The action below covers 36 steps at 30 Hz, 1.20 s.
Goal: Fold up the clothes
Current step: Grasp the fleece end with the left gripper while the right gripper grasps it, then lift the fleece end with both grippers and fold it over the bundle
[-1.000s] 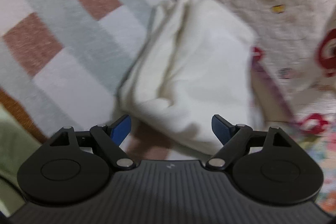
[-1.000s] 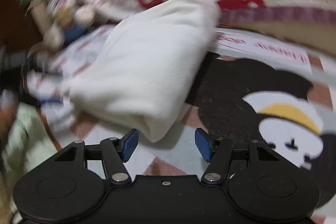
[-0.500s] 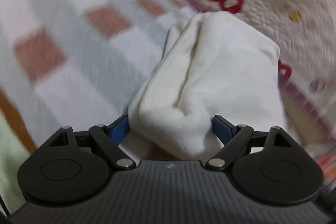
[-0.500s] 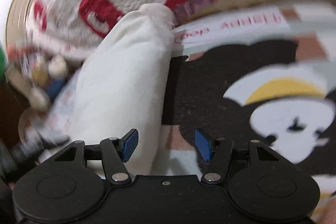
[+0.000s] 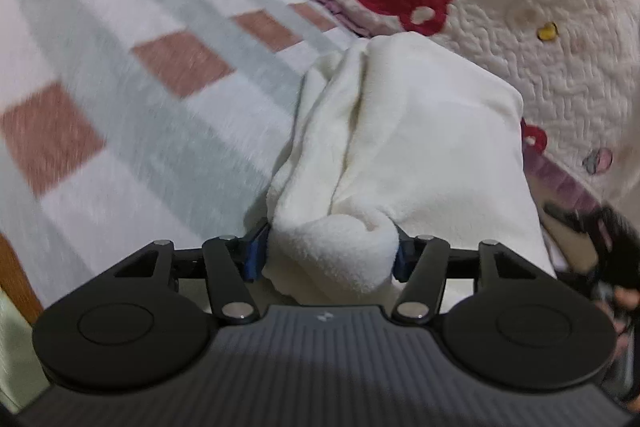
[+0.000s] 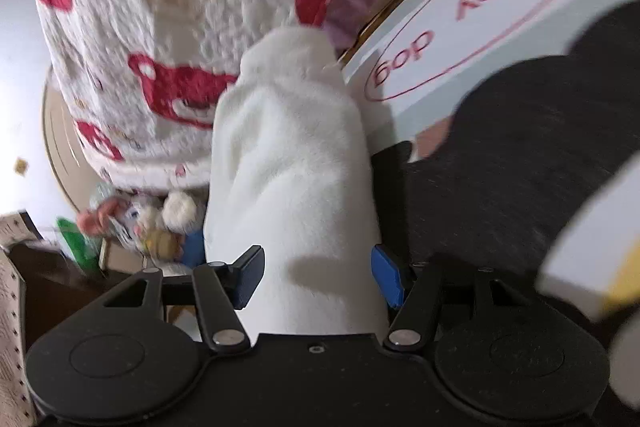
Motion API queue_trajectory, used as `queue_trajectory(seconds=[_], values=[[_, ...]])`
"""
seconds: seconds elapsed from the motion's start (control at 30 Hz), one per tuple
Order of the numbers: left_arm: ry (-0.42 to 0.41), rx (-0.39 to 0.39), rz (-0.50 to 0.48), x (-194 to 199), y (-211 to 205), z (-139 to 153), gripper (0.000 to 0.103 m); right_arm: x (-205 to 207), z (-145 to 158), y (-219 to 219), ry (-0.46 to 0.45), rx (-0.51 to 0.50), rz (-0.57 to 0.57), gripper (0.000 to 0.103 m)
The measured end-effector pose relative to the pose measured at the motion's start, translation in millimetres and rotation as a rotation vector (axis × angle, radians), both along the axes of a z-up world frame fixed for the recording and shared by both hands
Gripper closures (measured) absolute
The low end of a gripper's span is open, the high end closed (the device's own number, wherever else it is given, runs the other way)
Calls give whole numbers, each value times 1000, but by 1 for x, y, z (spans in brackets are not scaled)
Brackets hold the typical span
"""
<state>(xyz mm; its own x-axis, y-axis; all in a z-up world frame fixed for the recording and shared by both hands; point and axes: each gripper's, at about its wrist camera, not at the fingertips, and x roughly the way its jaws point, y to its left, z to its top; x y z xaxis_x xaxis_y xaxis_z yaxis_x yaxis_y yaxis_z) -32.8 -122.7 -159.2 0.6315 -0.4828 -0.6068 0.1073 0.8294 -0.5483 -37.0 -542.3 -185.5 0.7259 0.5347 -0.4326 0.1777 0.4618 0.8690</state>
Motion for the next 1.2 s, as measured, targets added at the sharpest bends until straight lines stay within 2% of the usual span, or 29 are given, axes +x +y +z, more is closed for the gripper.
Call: queue_trajectory(seconds=[0.07, 0.13, 0.17, 0.27, 0.37, 0.4, 0.5, 0.57, 0.63, 0.77, 0.97, 1.0, 1.03, 1.1, 1.17, 1.2], values=[[14, -32, 8, 3, 3, -3, 47, 15, 3, 5, 8, -51, 80, 29], [19, -51, 8, 7, 4, -4, 47, 29, 7, 9, 2, -130, 116, 28], [14, -49, 1, 8, 4, -4, 47, 36, 10, 11, -2, -171, 130, 23], [-40, 4, -41, 8, 2, 0, 49, 53, 3, 9, 9, -162, 122, 19], [-78, 40, -80, 10, -2, 4, 55, 64, -11, 10, 5, -132, 117, 16], [-89, 50, -92, 10, -3, 5, 58, 65, -16, 11, -16, -116, 107, 17], [-122, 88, -126, 9, -7, 10, 64, 65, -28, 16, -79, -46, 45, 31], [-170, 159, -126, 5, -13, 18, 66, 62, -24, 19, -114, -49, 32, 47], [-199, 194, -129, 2, -16, 24, 68, 59, -15, 22, -153, -70, 29, 55], [-248, 248, -137, -3, -21, 35, 70, 47, 21, 31, -237, -139, 43, 60], [-245, 152, -102, 3, -2, 48, 71, 22, 64, 42, -344, -221, 58, 60], [-225, 120, -98, 5, 1, 48, 72, 19, 68, 42, -352, -226, 57, 60], [-184, 54, -92, 7, 7, 46, 72, 15, 71, 42, -352, -235, 57, 60], [-89, -114, -78, 12, 20, 40, 72, 7, 72, 36, -340, -253, 51, 60], [-52, -172, -96, 14, 21, 35, 72, -1, 66, 26, -304, -280, 42, 60], [-39, -154, -109, 14, 16, 32, 72, -4, 61, 20, -275, -307, 39, 60]])
